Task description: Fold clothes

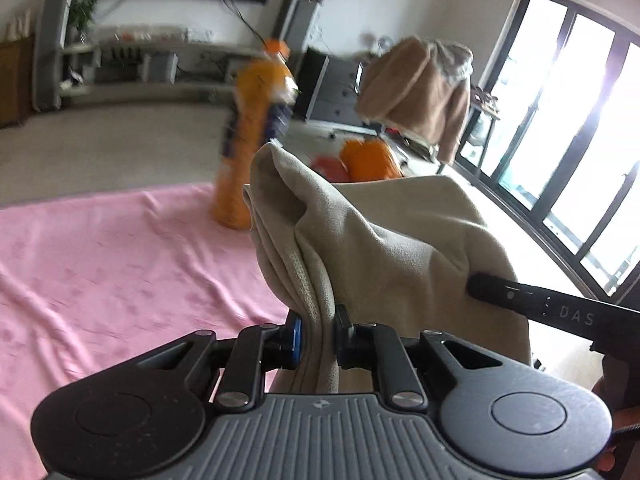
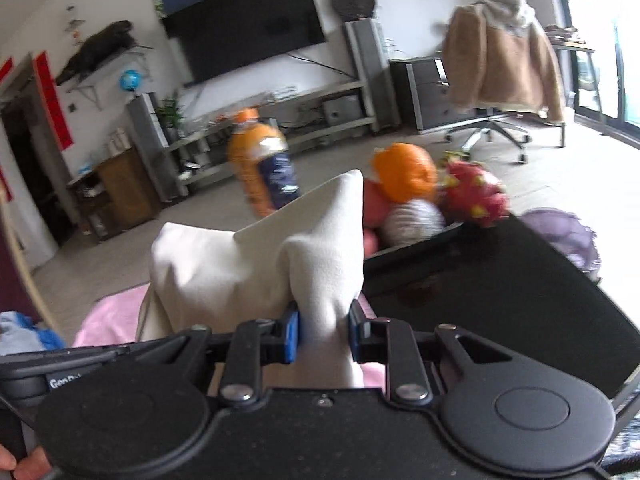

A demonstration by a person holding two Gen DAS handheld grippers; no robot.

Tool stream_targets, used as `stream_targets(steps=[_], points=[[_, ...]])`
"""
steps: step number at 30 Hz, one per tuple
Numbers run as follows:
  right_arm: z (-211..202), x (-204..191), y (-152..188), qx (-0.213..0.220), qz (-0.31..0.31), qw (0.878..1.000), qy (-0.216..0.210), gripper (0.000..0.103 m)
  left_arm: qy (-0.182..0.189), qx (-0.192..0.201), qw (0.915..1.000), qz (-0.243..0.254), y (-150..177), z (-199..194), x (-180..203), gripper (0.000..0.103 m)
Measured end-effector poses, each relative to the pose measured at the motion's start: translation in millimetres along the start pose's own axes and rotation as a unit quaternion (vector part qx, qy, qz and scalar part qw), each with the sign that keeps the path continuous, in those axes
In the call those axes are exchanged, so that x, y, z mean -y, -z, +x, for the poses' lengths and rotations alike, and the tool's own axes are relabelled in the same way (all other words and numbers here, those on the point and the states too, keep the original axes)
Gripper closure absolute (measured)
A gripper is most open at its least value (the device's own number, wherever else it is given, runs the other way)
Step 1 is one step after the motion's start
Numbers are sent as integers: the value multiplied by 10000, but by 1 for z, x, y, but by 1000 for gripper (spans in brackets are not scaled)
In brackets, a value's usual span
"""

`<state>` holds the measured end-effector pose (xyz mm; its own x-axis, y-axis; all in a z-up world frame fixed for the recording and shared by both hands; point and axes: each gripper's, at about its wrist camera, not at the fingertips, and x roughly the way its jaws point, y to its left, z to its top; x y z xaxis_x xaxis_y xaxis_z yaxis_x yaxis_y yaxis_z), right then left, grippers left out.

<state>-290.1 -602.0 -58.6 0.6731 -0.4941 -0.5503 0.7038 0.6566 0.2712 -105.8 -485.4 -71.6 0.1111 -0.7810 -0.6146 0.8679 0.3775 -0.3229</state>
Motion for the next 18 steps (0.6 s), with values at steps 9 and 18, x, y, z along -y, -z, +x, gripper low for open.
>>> stream_targets(steps=[9,18], points=[[71,93,35,-775,679,9925,661,58,-366,-835,9958,-29,16,86,17,84],[33,102,25,-743,618,9918,831,27,-1221,-1323,9833,271,21,66,24,63]])
